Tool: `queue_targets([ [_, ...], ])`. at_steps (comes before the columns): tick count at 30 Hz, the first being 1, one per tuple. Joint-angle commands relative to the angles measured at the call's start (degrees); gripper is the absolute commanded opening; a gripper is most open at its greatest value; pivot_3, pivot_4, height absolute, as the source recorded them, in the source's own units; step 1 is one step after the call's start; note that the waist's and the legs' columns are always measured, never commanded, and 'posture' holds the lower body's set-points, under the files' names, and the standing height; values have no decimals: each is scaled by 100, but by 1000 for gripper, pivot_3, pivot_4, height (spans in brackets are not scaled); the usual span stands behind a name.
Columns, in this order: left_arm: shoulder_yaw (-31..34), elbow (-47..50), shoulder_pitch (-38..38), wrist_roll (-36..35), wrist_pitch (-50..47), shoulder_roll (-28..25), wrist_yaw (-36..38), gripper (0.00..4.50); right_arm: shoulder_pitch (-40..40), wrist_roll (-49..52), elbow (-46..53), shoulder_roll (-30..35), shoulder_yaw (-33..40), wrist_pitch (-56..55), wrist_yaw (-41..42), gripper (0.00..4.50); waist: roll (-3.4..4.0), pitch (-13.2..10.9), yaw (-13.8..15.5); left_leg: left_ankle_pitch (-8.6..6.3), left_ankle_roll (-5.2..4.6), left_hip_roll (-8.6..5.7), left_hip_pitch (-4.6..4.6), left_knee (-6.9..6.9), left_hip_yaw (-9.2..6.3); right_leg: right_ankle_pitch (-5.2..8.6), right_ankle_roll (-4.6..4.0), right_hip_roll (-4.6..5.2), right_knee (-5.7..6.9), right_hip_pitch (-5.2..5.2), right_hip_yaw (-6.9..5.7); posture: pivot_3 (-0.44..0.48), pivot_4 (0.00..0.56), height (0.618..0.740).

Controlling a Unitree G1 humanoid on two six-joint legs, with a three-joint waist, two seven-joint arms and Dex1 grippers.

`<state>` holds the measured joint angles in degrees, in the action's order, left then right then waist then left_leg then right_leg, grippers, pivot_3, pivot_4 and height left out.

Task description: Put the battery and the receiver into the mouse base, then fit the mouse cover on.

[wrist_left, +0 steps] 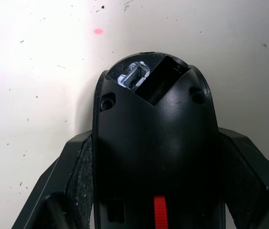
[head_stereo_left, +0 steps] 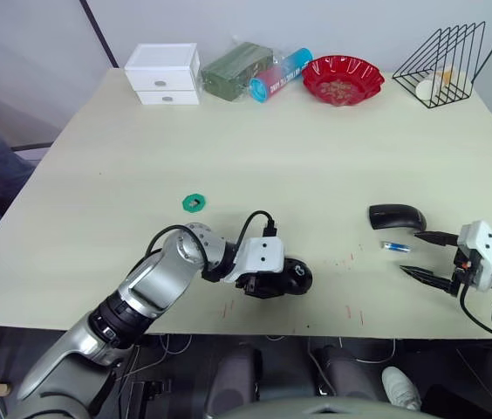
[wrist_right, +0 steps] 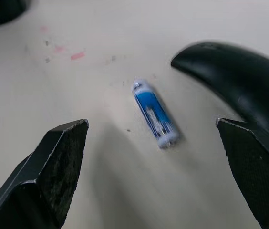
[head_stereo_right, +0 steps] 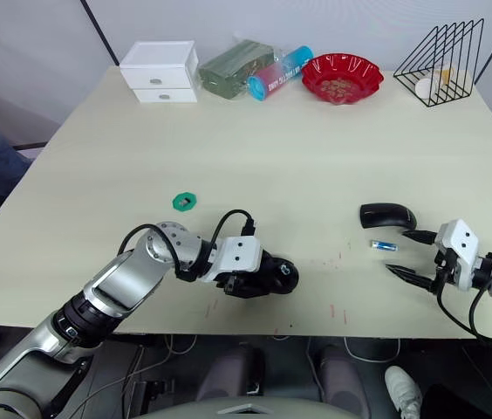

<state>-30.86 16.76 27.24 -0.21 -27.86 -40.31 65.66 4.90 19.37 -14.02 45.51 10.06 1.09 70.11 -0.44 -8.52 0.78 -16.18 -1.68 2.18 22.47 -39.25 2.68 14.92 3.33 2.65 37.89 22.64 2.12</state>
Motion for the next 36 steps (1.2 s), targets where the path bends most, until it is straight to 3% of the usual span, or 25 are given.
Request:
queue_targets([
  [1,-169,-201,-81,240,-39,-16,-31,2918,141,5,-83,102,-52,76,128,4500,0,0,9,0,0,0,1,0,-1,0,0,0,-1,0,0,0,150,740],
  [6,-160,-175,-85,237,-62,-19,-11,2918,287,-60,-246,12,-171,-30,169,4500,0,0,1,0,0,0,1,0,1,0,1,0,-2,0,1,0,150,740],
  [9,-147,-84,-139,223,-109,-47,-9,2918,277,-111,-342,10,-208,-192,205,3715,0,0,1,0,0,0,0,0,1,0,1,0,-1,0,3,0,150,740],
  [16,-105,-45,-197,216,-178,-79,-2,2918,284,-36,-424,-72,-153,-440,163,186,0,0,-9,0,0,0,-1,0,1,0,1,-1,0,1,3,0,150,740],
  [17,-107,-52,-198,225,-169,-84,0,2918,282,-39,-419,-79,-163,-468,167,14,0,0,-8,0,0,0,-1,0,1,0,1,-1,0,1,5,0,150,740],
  [26,-121,-64,-191,242,-138,-73,4,2918,13,121,281,109,-29,-140,94,20,0,0,-8,0,0,0,-1,0,1,0,1,-1,0,1,7,0,150,740],
  [33,-124,-140,-153,254,-98,-51,23,2918,-427,373,1959,509,5,1153,-262,20,-1,0,-5,0,0,1,0,1,-6,0,1,-1,2,4,7,0,150,740],
  [36,-141,-160,-144,261,-73,-52,46,2918,-471,320,3234,1038,-274,2240,-463,20,1,0,-4,0,0,1,3,1,-9,0,2,-1,1,8,10,0,150,740],
])
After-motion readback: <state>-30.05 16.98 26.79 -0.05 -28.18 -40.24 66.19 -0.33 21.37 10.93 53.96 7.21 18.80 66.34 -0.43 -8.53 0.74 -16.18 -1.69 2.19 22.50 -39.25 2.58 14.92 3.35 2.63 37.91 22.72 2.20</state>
